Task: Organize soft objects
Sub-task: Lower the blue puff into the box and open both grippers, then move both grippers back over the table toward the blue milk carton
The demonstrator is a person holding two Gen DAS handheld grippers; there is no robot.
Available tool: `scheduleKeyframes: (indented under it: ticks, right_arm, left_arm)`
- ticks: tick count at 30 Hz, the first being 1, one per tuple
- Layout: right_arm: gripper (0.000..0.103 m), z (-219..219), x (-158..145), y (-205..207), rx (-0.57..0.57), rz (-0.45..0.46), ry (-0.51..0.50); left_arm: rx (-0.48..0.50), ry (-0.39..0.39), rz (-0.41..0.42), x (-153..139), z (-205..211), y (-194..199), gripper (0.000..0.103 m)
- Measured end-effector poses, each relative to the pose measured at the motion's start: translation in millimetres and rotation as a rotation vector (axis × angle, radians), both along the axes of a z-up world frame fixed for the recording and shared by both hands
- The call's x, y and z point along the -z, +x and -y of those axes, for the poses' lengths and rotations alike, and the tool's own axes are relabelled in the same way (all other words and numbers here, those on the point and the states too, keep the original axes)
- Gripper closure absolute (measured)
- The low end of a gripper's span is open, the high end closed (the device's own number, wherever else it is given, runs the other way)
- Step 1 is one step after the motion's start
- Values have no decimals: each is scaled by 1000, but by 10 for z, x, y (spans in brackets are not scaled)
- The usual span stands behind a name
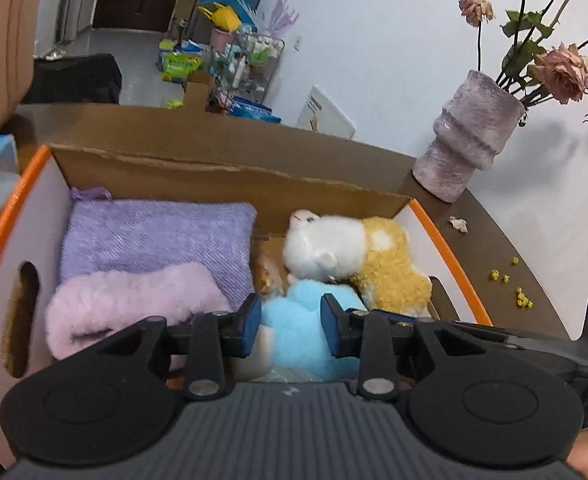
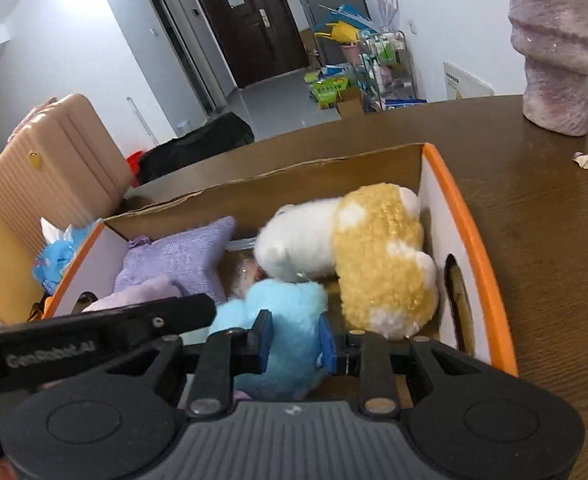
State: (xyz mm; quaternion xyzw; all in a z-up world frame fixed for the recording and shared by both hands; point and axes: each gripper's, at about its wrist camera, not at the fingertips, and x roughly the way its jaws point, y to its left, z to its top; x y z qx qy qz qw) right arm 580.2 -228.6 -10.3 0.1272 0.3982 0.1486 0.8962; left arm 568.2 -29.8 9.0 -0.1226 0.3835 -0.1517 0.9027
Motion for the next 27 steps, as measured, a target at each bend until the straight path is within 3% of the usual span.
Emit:
scheduleKeyframes:
  ticks: [3, 6, 10, 13, 14, 16, 21, 27]
  right_arm:
    - [75, -35, -84, -13, -8, 9, -30]
    - [51, 21, -287, -183, -1, 56, -21]
    - [50, 189, -680, -471, 4, 137, -37]
    - [45, 350, -1041, -828, -6, 219, -77]
    - [38, 415, -1137, -952, -8, 249, -98]
    - [29, 576, -1308, -1269, 8, 310, -141]
    - [29, 861, -1530, -1845, 47, 365, -149]
    - [28, 879, -1632, -2354, 48, 422, -127]
  left_arm:
    - [-21, 15, 17, -103, -55, -60, 67]
    - [-34, 29, 43, -294, -153, -192, 63]
    - [-43, 86, 120, -661, -281, -521, 59]
    - [-65, 156, 203, -912, -383, -905, 42]
    - [-78, 187, 235, -967, -432, -1054, 31]
    - [-99, 247, 294, -1038, -530, -1398, 26]
    - [-104, 304, 353, -1137, -691, -2010, 24]
    - [-119, 291, 420, -1236, -743, -2534, 19]
